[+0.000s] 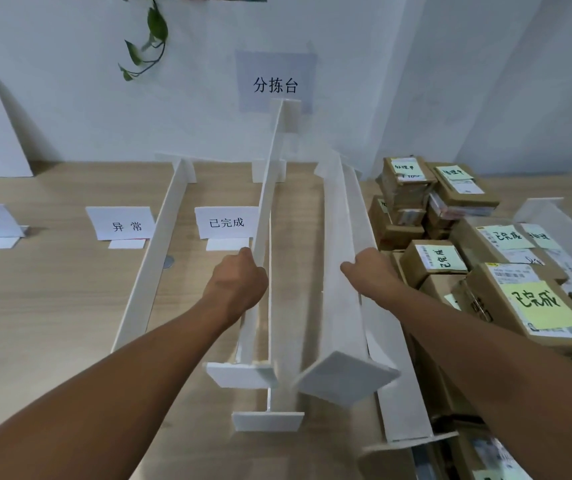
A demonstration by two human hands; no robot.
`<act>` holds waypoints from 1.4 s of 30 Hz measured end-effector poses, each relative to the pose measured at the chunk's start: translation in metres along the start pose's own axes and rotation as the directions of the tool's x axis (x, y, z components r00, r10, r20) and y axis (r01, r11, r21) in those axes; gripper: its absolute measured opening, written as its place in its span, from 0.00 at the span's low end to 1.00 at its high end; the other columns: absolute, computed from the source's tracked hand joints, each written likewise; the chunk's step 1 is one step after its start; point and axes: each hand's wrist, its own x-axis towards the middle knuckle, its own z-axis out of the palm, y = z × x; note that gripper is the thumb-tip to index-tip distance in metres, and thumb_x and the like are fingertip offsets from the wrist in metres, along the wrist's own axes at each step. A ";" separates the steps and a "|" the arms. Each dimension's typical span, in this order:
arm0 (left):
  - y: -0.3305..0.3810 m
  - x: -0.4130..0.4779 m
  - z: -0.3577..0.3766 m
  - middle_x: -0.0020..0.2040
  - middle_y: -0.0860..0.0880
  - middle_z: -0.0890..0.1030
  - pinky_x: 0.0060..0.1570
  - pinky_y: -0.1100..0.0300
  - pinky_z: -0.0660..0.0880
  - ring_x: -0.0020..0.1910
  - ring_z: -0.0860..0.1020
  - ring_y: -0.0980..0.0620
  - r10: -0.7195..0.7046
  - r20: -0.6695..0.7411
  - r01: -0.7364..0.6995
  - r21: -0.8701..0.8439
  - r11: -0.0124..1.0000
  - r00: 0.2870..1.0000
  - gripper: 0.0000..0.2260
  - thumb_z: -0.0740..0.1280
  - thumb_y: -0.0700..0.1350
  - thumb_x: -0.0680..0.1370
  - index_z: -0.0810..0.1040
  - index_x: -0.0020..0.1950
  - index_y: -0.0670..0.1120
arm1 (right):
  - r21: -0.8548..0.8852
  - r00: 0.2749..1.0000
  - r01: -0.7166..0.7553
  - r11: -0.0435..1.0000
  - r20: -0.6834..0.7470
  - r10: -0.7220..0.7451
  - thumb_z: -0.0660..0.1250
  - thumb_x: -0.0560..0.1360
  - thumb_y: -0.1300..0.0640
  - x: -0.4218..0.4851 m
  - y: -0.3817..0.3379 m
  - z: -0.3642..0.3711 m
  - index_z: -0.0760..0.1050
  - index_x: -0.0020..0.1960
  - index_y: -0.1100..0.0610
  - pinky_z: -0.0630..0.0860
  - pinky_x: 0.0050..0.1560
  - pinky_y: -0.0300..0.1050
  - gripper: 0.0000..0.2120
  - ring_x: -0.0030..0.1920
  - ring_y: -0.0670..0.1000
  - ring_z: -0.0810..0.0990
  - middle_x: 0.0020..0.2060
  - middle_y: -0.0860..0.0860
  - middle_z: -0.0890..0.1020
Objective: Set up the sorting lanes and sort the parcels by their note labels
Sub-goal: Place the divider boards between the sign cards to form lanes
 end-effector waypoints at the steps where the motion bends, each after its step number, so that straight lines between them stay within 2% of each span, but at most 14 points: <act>1: 0.002 0.000 0.001 0.49 0.45 0.76 0.47 0.50 0.77 0.47 0.76 0.41 -0.001 0.002 0.001 -0.008 1.000 1.000 0.07 0.57 0.43 0.78 0.71 0.52 0.43 | -0.046 1.000 0.015 0.999 -0.013 -0.016 0.64 0.78 0.56 0.001 0.001 0.000 0.68 0.37 0.59 0.65 0.29 0.40 0.13 0.31 0.51 0.72 0.33 0.52 0.72; 3: 0.006 0.000 0.004 0.48 0.45 0.76 0.48 0.50 0.77 0.47 0.76 0.42 0.000 0.007 0.000 -0.021 1.000 1.000 0.07 0.57 0.42 0.77 0.71 0.52 0.43 | -0.108 0.999 0.037 0.994 -0.033 -0.040 0.64 0.78 0.56 0.002 0.002 -0.001 0.69 0.36 0.57 0.65 0.28 0.41 0.13 0.32 0.50 0.74 0.34 0.52 0.75; 6: 0.011 0.000 0.009 0.50 0.44 0.76 0.48 0.50 0.77 0.49 0.76 0.41 0.012 0.014 -0.011 -0.024 1.000 1.000 0.07 0.57 0.43 0.78 0.71 0.53 0.43 | -0.079 1.000 0.005 0.997 -0.029 -0.007 0.64 0.78 0.56 0.006 0.003 -0.005 0.69 0.36 0.57 0.64 0.26 0.39 0.12 0.31 0.50 0.74 0.33 0.52 0.75; 10: 0.014 0.001 0.015 0.48 0.45 0.76 0.45 0.52 0.75 0.48 0.76 0.42 0.015 0.016 -0.015 -0.023 1.000 1.000 0.07 0.57 0.43 0.78 0.70 0.53 0.43 | -0.206 0.998 0.043 0.978 -0.043 -0.053 0.64 0.77 0.57 0.007 0.001 -0.005 0.67 0.36 0.56 0.62 0.26 0.39 0.12 0.31 0.49 0.72 0.33 0.52 0.74; 16: 0.009 0.002 0.017 0.45 0.45 0.74 0.43 0.53 0.71 0.45 0.74 0.41 0.002 -0.009 -0.002 0.012 1.000 1.000 0.04 0.58 0.43 0.78 0.69 0.50 0.44 | -0.192 0.997 0.080 0.978 0.003 -0.081 0.63 0.78 0.57 0.008 -0.005 -0.001 0.67 0.37 0.58 0.64 0.28 0.41 0.13 0.32 0.51 0.73 0.35 0.53 0.74; 20: 0.002 0.004 0.010 0.43 0.48 0.73 0.32 0.57 0.67 0.38 0.72 0.50 -0.050 -0.030 0.051 0.030 0.998 0.998 0.05 0.57 0.43 0.79 0.69 0.53 0.45 | -0.215 0.995 0.096 0.972 -0.019 -0.102 0.64 0.78 0.56 0.008 -0.010 0.003 0.68 0.37 0.57 0.64 0.28 0.41 0.12 0.33 0.50 0.74 0.36 0.53 0.75; 23: -0.012 0.003 0.003 0.42 0.49 0.72 0.32 0.57 0.67 0.38 0.72 0.51 -0.061 -0.060 0.062 0.023 0.998 0.996 0.06 0.57 0.44 0.80 0.69 0.54 0.45 | -0.236 0.990 0.127 0.963 -0.034 -0.139 0.65 0.78 0.56 0.010 -0.021 0.009 0.69 0.36 0.57 0.63 0.27 0.40 0.12 0.32 0.49 0.73 0.34 0.52 0.75; 29: -0.059 -0.008 -0.027 0.39 0.49 0.71 0.30 0.58 0.63 0.37 0.71 0.50 -0.062 -0.159 0.065 0.015 0.998 0.985 0.05 0.58 0.43 0.80 0.68 0.53 0.43 | -0.218 0.975 0.214 0.952 -0.011 -0.222 0.64 0.76 0.56 -0.001 -0.064 0.031 0.69 0.36 0.56 0.62 0.27 0.40 0.11 0.32 0.50 0.73 0.33 0.51 0.75; 32: -0.091 -0.016 -0.051 0.48 0.43 0.76 0.40 0.55 0.70 0.42 0.74 0.42 -0.077 -0.173 0.079 0.002 0.997 0.982 0.03 0.58 0.42 0.79 0.68 0.51 0.44 | -0.216 0.965 0.258 0.942 0.013 -0.261 0.64 0.76 0.55 -0.013 -0.097 0.045 0.69 0.36 0.56 0.65 0.30 0.42 0.11 0.35 0.53 0.75 0.35 0.52 0.75; 34: -0.115 -0.021 -0.068 0.53 0.39 0.77 0.43 0.53 0.70 0.48 0.76 0.36 -0.098 -0.182 0.100 0.001 0.995 0.978 0.04 0.58 0.42 0.79 0.68 0.52 0.43 | -0.206 0.958 0.283 0.937 0.017 -0.286 0.64 0.75 0.54 -0.023 -0.121 0.056 0.68 0.36 0.56 0.68 0.34 0.44 0.11 0.38 0.57 0.77 0.36 0.52 0.75; 38: -0.173 -0.035 -0.109 0.51 0.36 0.79 0.44 0.52 0.69 0.47 0.75 0.36 -0.130 -0.201 0.134 0.007 0.991 0.971 0.03 0.59 0.40 0.78 0.67 0.48 0.41 | -0.228 0.938 0.340 0.912 0.017 -0.345 0.64 0.77 0.55 -0.050 -0.175 0.091 0.67 0.37 0.57 0.70 0.40 0.45 0.12 0.42 0.60 0.77 0.40 0.56 0.76; 42: -0.244 -0.053 -0.158 0.51 0.35 0.79 0.44 0.52 0.68 0.47 0.76 0.34 -0.157 -0.239 0.169 0.030 0.985 0.958 0.01 0.60 0.37 0.77 0.68 0.48 0.41 | -0.224 0.929 0.363 0.904 0.016 -0.369 0.63 0.77 0.56 -0.082 -0.238 0.134 0.65 0.37 0.56 0.67 0.37 0.44 0.12 0.41 0.59 0.74 0.35 0.52 0.72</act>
